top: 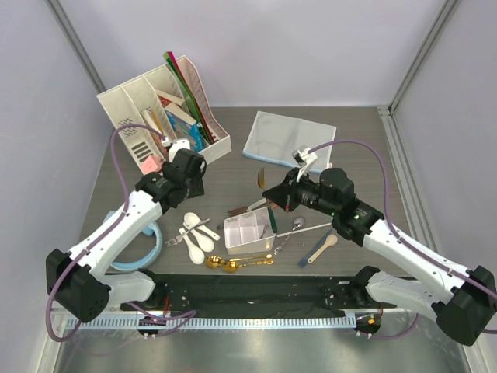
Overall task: Sort the eating utensils into containers
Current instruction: Place the fork in the storage box.
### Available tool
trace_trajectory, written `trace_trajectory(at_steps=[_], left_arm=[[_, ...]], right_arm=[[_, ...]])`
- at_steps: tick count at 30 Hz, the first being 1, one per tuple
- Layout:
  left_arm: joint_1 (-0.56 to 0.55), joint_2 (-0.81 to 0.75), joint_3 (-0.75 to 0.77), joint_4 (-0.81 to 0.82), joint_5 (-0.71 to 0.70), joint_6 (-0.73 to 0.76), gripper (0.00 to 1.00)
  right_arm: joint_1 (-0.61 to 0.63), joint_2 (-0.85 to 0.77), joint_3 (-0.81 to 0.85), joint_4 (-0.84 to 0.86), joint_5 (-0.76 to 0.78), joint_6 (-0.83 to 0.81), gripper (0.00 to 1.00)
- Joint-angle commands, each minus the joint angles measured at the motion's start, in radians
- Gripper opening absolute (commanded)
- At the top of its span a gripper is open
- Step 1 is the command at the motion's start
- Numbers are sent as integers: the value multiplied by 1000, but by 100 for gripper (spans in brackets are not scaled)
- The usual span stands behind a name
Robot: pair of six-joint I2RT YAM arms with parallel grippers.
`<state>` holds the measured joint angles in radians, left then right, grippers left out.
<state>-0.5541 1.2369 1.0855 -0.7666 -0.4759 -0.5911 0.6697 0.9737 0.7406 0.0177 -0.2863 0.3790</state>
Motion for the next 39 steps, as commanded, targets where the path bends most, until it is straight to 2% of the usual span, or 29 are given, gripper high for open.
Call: trace_trajectory(at_steps=[1, 10, 19, 22, 27, 37, 39], left_arm=[[5, -37, 10, 7, -24, -21, 58], [5, -47, -9, -5, -12, -23, 57], [3, -42, -7, -17, -30, -4, 57], [3, -43, -10, -16, -39, 5, 57], [3, -27, -3, -13, -40, 13, 57], [5, -1, 11, -8, -41, 22, 56], [5, 7, 16, -10, -44, 24, 56]], right_arm=[[56, 34, 32, 137, -8, -20, 1], [90, 106, -64, 290, 78, -48, 1], [90, 183, -63, 285, 29, -57, 1], [90, 162, -73, 283, 25, -58, 10], [90, 161, -83, 288, 36, -49, 15], [90, 119, -153, 294, 50, -29, 16], [90, 94, -159, 272, 56, -31, 27]])
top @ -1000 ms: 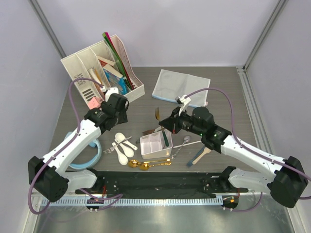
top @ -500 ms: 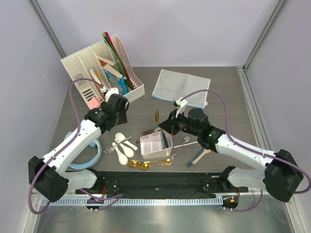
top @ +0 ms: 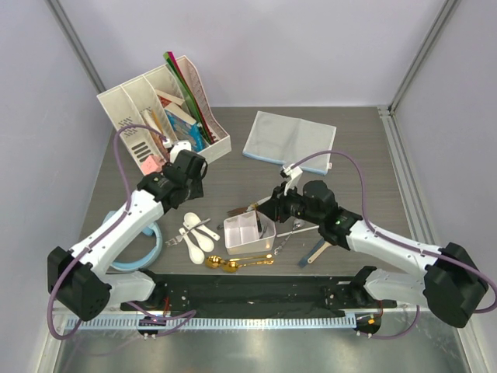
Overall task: Sort the eating utensils into containers
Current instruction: Place the fork in the storage box.
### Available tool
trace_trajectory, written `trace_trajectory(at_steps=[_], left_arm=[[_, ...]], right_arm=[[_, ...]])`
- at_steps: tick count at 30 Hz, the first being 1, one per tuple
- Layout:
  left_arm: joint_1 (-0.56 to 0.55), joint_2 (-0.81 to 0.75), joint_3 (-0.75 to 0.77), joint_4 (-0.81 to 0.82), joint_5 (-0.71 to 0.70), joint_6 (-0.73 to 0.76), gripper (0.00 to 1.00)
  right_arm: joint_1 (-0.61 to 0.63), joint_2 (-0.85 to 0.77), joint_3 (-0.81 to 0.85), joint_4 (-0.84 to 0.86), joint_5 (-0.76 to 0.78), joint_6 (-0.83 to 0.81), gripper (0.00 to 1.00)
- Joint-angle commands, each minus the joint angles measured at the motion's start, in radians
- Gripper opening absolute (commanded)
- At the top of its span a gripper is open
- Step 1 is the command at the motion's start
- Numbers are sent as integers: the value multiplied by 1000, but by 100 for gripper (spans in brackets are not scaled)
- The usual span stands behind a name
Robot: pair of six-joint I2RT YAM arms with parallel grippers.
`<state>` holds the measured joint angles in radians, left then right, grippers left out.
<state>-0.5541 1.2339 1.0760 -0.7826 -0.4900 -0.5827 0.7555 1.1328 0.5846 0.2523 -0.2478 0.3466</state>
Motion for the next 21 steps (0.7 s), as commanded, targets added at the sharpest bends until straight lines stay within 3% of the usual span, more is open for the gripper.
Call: trace_trajectory(at_steps=[1, 5, 7, 15, 21], left_arm=[[3, 15, 27, 8, -32, 18, 57], [5, 30, 30, 5, -33, 12, 57], [3, 33, 25, 5, -21, 9, 57], [2, 59, 48, -84, 56, 58, 61], [2, 163, 45, -161, 59, 106, 64]], right_arm=[[4, -73, -3, 30, 21, 2, 30], [4, -113, 9, -24, 41, -6, 54], [4, -134, 17, -57, 51, -9, 59], [2, -208, 93, -235, 134, -40, 62], [4, -277, 149, -347, 245, -54, 65]])
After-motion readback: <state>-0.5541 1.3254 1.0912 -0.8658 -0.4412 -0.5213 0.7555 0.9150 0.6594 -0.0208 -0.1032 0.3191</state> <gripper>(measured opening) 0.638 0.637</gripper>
